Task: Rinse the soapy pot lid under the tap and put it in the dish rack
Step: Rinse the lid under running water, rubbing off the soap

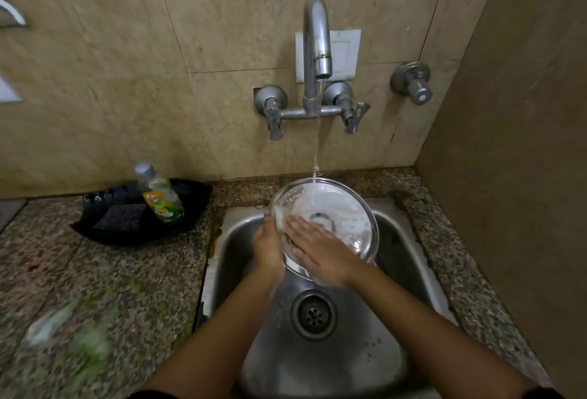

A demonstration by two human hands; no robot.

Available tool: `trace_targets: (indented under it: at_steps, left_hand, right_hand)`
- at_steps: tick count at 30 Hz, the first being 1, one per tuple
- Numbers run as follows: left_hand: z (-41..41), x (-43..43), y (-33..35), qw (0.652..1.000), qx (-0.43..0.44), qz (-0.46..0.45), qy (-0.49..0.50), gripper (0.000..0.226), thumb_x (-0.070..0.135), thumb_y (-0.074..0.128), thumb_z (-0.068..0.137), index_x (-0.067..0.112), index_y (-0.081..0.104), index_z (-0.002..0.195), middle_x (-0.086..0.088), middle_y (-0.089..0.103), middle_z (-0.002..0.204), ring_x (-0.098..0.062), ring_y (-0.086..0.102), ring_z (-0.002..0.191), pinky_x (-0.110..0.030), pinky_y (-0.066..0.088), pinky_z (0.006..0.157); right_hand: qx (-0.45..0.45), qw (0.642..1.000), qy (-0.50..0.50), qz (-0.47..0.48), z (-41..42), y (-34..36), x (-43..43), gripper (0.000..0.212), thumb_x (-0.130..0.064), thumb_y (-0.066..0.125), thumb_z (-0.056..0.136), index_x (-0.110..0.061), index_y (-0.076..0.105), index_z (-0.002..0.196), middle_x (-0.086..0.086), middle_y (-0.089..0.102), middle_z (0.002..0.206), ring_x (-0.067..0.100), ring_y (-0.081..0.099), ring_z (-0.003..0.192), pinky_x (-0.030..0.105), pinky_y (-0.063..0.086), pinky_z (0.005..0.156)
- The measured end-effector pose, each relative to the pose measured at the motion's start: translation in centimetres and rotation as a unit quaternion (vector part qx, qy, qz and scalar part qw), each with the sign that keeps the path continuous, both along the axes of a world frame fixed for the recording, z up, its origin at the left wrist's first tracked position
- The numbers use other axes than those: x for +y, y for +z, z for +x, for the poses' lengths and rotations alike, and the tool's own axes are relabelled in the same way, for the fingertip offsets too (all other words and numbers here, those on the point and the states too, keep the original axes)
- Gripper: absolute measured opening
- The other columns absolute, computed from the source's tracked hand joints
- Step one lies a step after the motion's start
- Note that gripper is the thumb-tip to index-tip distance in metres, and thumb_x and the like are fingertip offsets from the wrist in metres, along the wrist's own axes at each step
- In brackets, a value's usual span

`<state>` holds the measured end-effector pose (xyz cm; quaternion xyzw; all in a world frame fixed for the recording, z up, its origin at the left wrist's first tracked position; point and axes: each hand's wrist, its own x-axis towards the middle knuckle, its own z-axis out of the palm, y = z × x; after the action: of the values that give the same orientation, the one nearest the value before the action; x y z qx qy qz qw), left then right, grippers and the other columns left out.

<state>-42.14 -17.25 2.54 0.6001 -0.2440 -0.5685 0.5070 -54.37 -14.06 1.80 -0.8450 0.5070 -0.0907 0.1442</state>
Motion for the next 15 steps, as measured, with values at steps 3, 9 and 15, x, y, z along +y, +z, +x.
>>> trace_targets:
  at_steps: [3, 9, 15]
  left_hand:
    - [1.5, -0.7, -0.4, 1.0, 0.003, -0.005, 0.006, 0.038, 0.041, 0.045, 0.097, 0.01, 0.067, 0.093, -0.014, 0.072, 0.1, -0.028, 0.068, 0.092, -0.042, 0.054, 0.089]
    - [-0.5, 1.1, -0.2, 0.999, 0.004, 0.009, -0.046, 0.037, 0.043, 0.043, 0.097, 0.017, 0.067, 0.087, -0.01, 0.072, 0.092, -0.026, 0.068, 0.087, -0.037, 0.055, 0.078]
    - [0.1, 0.1, 1.5, 1.0, 0.01, 0.01, -0.024, 0.041, 0.044, 0.043, 0.097, 0.012, 0.068, 0.088, -0.012, 0.072, 0.093, -0.025, 0.069, 0.085, -0.037, 0.055, 0.084]
  right_hand:
    - [0.05, 0.997, -0.06, -0.026, -3.7, -0.9, 2.0, 0.056, -0.041, 0.018, 0.102, -0.026, -0.002, 0.152, -0.008, -0.006, 0.16, 0.008, -0.009, 0.146, 0.025, -0.009, 0.114]
    - [0.034, 0.978, -0.203, -0.027, -2.6, 0.2, -2.8, 0.064, -0.043, 0.021, 0.1, -0.015, -0.007, 0.151, 0.004, -0.01, 0.161, 0.017, -0.011, 0.147, 0.037, -0.001, 0.121]
    - [0.018, 1.0, 0.002, -0.012, -0.8, 2.1, 1.2, 0.056, -0.038, 0.02, 0.103, -0.025, -0.004, 0.152, -0.009, -0.009, 0.16, 0.005, -0.012, 0.145, 0.029, -0.004, 0.117]
